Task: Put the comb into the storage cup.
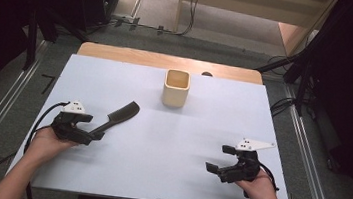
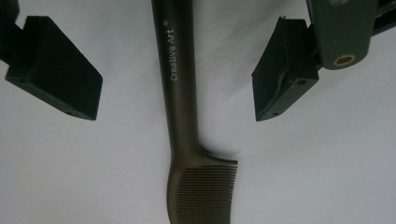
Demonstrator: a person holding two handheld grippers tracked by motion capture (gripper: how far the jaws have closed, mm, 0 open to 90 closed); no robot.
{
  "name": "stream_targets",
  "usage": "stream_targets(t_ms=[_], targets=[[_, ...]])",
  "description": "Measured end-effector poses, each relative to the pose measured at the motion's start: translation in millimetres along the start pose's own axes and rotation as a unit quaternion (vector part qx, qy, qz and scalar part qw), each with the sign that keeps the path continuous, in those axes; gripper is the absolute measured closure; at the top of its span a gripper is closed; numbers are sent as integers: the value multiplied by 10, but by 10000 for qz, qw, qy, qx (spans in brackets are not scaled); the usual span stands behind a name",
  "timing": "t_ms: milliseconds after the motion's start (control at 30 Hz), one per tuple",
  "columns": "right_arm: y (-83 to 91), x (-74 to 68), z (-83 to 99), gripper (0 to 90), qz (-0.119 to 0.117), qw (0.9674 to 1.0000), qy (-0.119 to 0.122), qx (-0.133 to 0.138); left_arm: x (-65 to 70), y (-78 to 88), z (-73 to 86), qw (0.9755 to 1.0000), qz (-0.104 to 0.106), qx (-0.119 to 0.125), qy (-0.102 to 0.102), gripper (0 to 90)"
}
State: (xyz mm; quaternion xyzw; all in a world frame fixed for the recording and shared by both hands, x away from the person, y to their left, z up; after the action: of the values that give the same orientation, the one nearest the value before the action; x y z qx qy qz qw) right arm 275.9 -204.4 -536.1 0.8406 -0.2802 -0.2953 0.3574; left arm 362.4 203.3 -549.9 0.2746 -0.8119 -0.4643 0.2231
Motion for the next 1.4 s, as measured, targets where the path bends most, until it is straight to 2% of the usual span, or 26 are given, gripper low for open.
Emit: stream_targets(t_ms=[100,167,267,367,467,567,733,800,867,1133,1267,1400], targets=[[1,1,0,0,3,10000,0,0,1,-39,41,9999,-43,-122,-67,198],[0,0,2,0,7,10000,1,-7,28,-65,69,9997,44,-192,-138,220],[1,2,1,0,30,10000,2,5,39,-103,109,9993,-113,-213,-291,246],[0,4,1,0,36,10000,2,3,39,-106,119,9992,-164,-181,-309,255],[-4,1,2,0,24,10000,1,-10,37,-113,126,9986,-355,-156,-352,284],[-5,1,5,0,20,10000,-1,-15,43,-123,129,9979,-535,-96,-338,316],[-7,-1,5,0,6,10000,-28,-18,26,-115,137,9980,-595,52,-224,372],[-13,1,5,0,15,10000,3,-30,26,-112,149,9975,-649,42,-258,391],[-17,1,6,0,19,10000,0,-38,41,-117,143,9976,-665,73,-180,399],[-16,3,6,0,24,10000,-2,-35,106,-109,148,9976,-643,35,-247,563],[-18,0,7,0,18,10000,-2,-44,111,-111,137,9980,-611,24,-129,601],[-20,-2,6,0,13,10000,-4,-44,116,-114,128,9978,-647,-2,-126,670]])
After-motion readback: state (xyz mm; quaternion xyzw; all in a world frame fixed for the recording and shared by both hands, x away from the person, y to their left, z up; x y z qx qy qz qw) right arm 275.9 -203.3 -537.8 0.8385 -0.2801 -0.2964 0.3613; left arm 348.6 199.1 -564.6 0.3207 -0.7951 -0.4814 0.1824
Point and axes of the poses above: each handheld gripper's, and its own axes: y roughly backward along the jaws, z roughly out of its underside, x roughly to its right, the point moved 9 cm from there along -y, roughly forward along the jaws, and after that the axes turned 14 degrees about -x, right-handed, at the moved point
